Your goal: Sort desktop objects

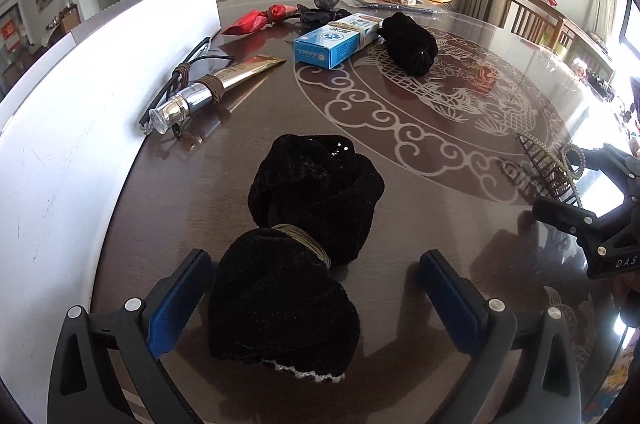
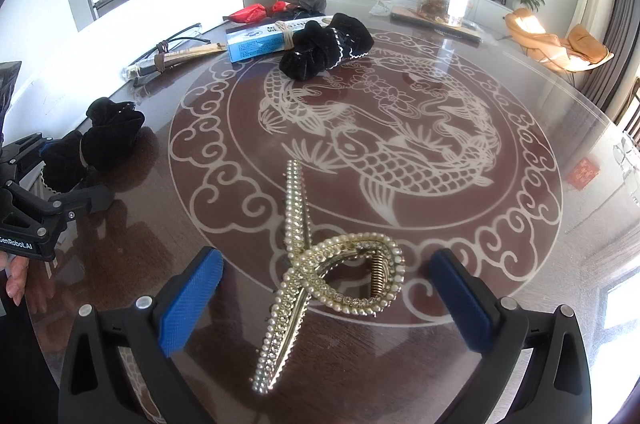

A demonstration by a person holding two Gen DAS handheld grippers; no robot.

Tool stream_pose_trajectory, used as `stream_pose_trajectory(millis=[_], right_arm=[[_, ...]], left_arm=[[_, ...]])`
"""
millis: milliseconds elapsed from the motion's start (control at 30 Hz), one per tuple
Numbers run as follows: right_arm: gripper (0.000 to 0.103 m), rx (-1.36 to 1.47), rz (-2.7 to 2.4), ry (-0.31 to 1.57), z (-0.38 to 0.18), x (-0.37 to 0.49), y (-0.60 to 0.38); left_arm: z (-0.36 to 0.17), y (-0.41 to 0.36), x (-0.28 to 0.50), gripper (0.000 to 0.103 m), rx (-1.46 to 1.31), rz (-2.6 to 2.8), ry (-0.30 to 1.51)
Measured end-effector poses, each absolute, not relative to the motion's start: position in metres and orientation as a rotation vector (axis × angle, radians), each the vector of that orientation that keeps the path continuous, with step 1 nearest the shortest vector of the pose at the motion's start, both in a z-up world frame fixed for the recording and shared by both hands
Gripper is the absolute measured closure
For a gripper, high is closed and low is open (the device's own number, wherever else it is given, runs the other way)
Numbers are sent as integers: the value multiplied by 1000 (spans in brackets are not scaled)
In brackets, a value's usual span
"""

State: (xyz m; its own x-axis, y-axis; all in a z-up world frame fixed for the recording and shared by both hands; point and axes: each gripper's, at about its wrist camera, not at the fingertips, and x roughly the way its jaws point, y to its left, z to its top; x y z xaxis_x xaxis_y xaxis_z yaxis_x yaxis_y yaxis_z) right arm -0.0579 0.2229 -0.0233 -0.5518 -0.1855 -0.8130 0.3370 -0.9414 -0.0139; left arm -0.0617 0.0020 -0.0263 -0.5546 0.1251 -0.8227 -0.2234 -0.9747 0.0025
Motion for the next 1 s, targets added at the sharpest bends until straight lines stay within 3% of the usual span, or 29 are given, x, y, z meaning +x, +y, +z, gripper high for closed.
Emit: stream_pose_trajectory(millis=[1000], right_arm=[[0,1292,-2520,242,-23,-58,223]], left_arm=[[-26,3,-59,0,-1362,2603,159]])
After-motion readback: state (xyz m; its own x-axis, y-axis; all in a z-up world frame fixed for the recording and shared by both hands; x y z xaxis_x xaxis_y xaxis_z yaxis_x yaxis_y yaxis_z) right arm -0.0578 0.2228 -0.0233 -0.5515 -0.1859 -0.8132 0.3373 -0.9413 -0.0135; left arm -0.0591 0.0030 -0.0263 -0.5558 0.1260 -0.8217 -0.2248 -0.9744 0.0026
